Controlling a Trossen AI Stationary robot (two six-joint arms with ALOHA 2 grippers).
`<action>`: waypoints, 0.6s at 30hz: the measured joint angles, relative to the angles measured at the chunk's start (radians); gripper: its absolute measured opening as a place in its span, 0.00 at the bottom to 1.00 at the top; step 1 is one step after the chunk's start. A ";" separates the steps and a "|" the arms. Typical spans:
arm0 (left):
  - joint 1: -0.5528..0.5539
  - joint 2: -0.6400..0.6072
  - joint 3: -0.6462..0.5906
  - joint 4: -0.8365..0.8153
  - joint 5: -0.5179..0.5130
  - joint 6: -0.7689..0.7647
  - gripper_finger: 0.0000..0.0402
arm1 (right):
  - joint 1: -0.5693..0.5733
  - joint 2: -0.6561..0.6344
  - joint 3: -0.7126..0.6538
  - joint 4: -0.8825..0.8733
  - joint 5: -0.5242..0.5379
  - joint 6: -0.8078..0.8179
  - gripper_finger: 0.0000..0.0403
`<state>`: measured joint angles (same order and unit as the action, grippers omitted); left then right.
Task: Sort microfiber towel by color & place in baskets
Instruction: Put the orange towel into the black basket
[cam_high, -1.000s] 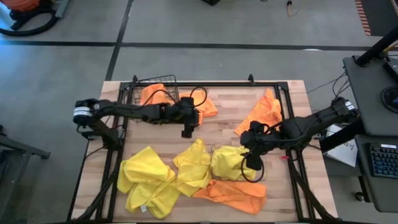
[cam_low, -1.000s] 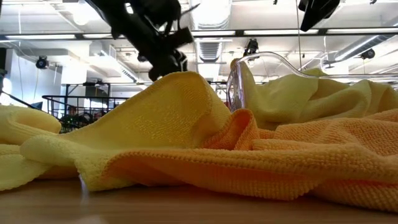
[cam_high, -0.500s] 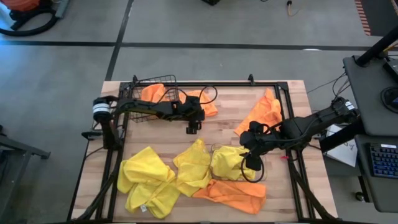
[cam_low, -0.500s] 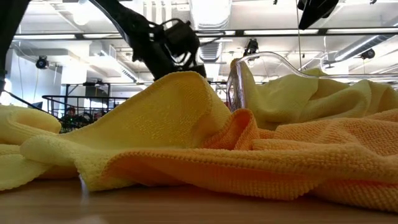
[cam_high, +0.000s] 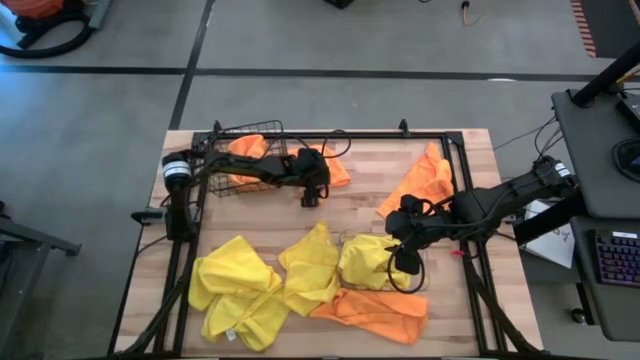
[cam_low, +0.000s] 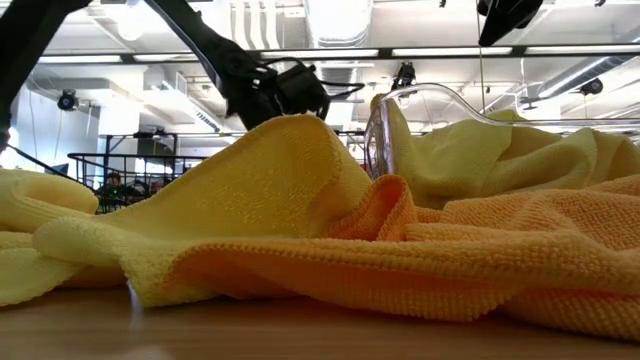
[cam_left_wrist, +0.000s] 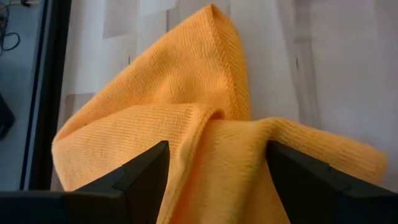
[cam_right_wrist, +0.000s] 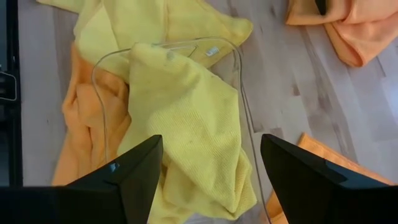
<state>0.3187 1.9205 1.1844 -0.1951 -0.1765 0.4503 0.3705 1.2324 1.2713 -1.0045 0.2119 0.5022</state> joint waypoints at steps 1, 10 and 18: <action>0.000 0.008 0.005 0.000 -0.004 -0.001 0.61 | 0.000 0.000 0.000 0.001 0.000 -0.003 0.66; 0.000 0.088 0.072 -0.077 -0.053 -0.033 0.51 | 0.000 0.000 0.000 0.016 0.000 -0.006 0.66; 0.001 0.104 0.086 -0.087 -0.051 -0.045 0.35 | 0.000 0.000 0.000 0.020 -0.001 -0.006 0.66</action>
<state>0.3195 2.0242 1.2709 -0.2822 -0.2279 0.4057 0.3702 1.2327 1.2713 -0.9843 0.2114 0.4965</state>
